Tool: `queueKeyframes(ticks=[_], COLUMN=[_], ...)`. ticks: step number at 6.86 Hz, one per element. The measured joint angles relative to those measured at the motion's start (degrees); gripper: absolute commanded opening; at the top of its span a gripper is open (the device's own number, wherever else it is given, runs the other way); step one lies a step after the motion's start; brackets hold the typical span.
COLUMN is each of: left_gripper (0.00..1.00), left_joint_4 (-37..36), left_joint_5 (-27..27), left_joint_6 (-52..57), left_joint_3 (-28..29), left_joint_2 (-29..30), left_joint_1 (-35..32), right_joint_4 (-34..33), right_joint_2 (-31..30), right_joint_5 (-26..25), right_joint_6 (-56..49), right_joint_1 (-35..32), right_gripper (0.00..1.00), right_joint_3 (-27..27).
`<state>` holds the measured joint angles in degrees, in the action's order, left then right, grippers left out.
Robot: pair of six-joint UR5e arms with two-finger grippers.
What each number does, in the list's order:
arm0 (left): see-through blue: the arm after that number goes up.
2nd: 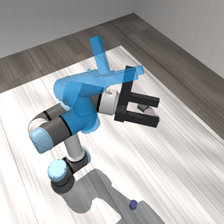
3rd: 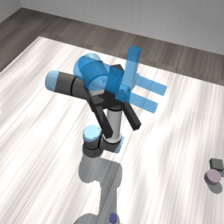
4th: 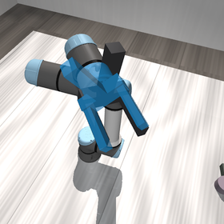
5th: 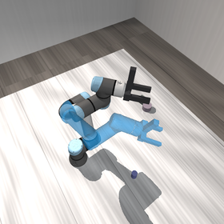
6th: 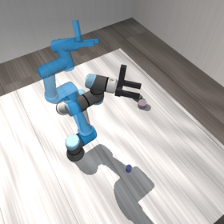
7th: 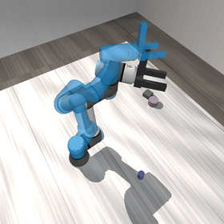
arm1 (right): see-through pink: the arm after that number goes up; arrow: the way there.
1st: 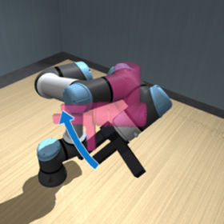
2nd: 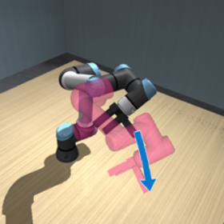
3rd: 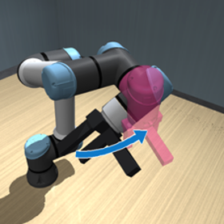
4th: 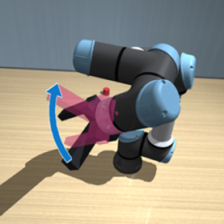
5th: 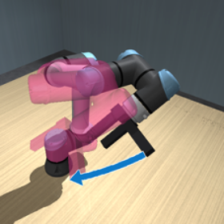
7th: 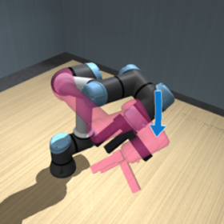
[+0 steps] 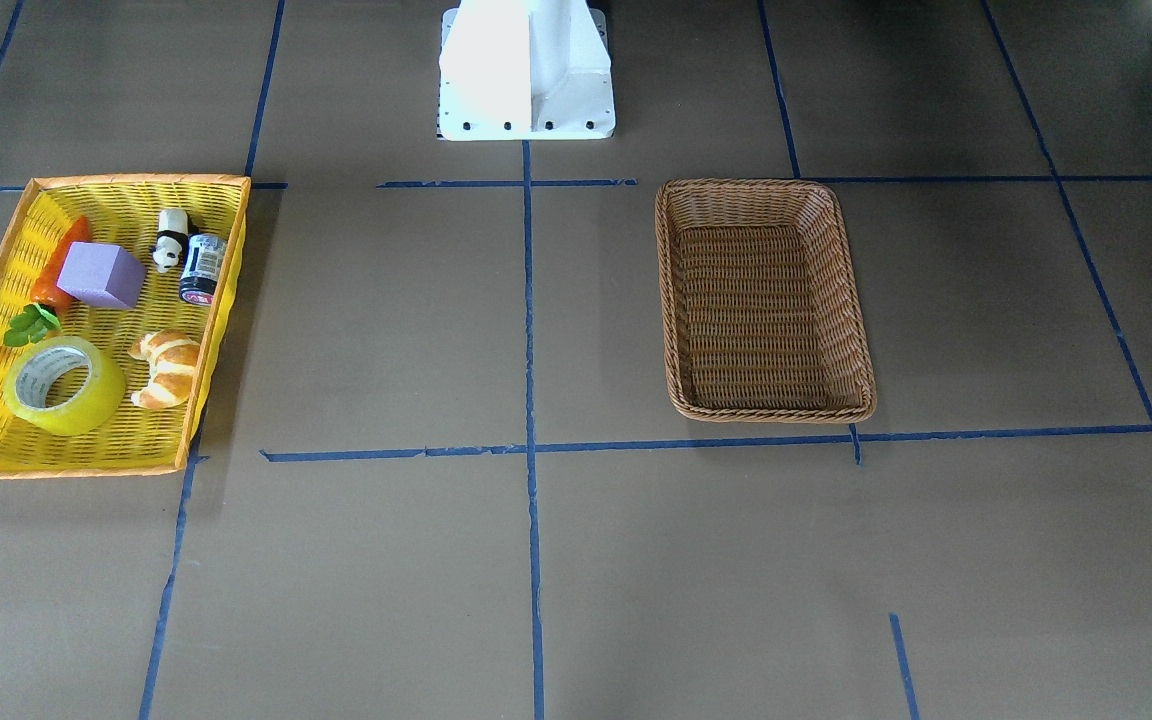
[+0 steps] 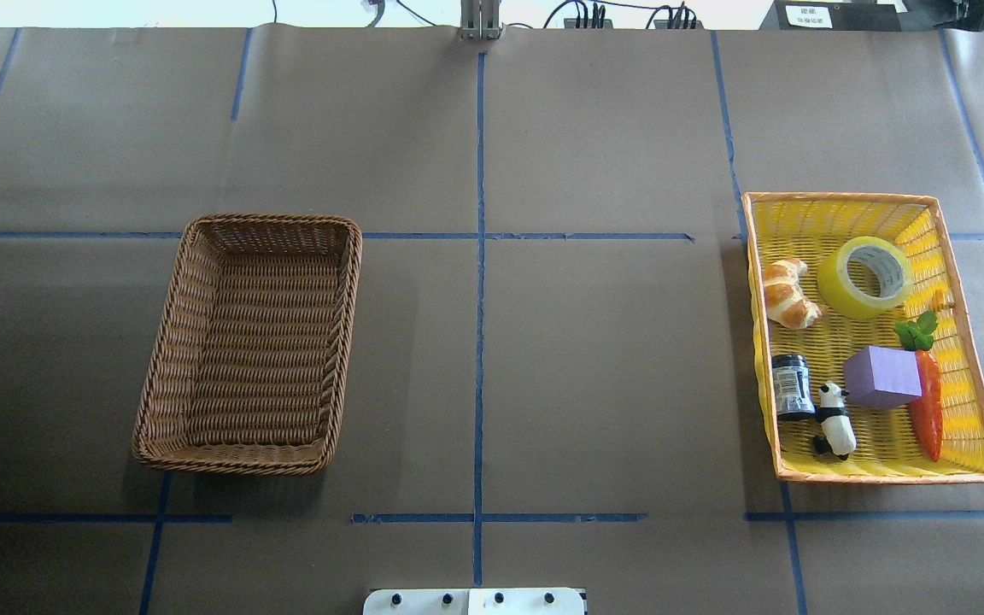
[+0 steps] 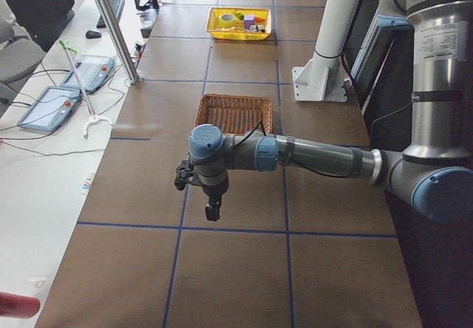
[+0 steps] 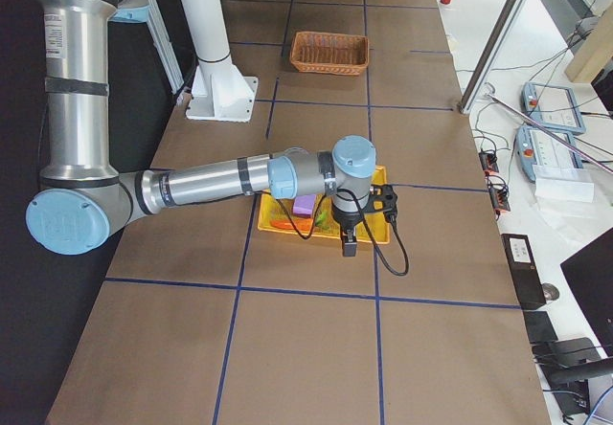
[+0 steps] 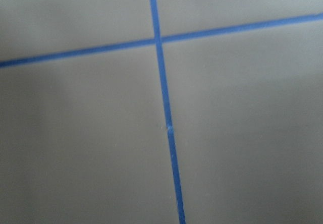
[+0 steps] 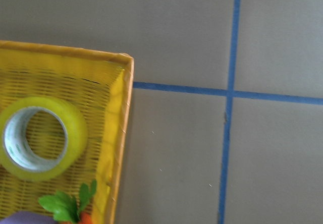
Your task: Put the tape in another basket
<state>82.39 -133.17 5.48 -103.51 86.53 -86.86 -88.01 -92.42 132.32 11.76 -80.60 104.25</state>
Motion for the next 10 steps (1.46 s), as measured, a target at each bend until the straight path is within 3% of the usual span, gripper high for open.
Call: queueKeyframes(ticks=[2,3,10], left_gripper=[1.00,1.00,1.00], left_joint_4=[0.18,0.21,0.23], left_joint_5=[-0.20,-0.23,-0.34], left_joint_6=[0.03,0.05,0.12], left_joint_3=[-0.15,-0.17,-0.14], left_joint_2=[0.96,1.05,1.10], left_joint_1=[0.02,0.03,0.03], right_joint_4=[10.22,12.19,13.32], right_joint_2=[3.18,5.64,8.43], right_joint_5=[-0.27,-0.40,-3.30], right_joint_6=[8.24,9.20,9.94], right_joint_1=[6.59,9.12,16.96], right_gripper=[0.99,0.99,0.98], right_joint_3=[-4.46,-6.88,-11.60])
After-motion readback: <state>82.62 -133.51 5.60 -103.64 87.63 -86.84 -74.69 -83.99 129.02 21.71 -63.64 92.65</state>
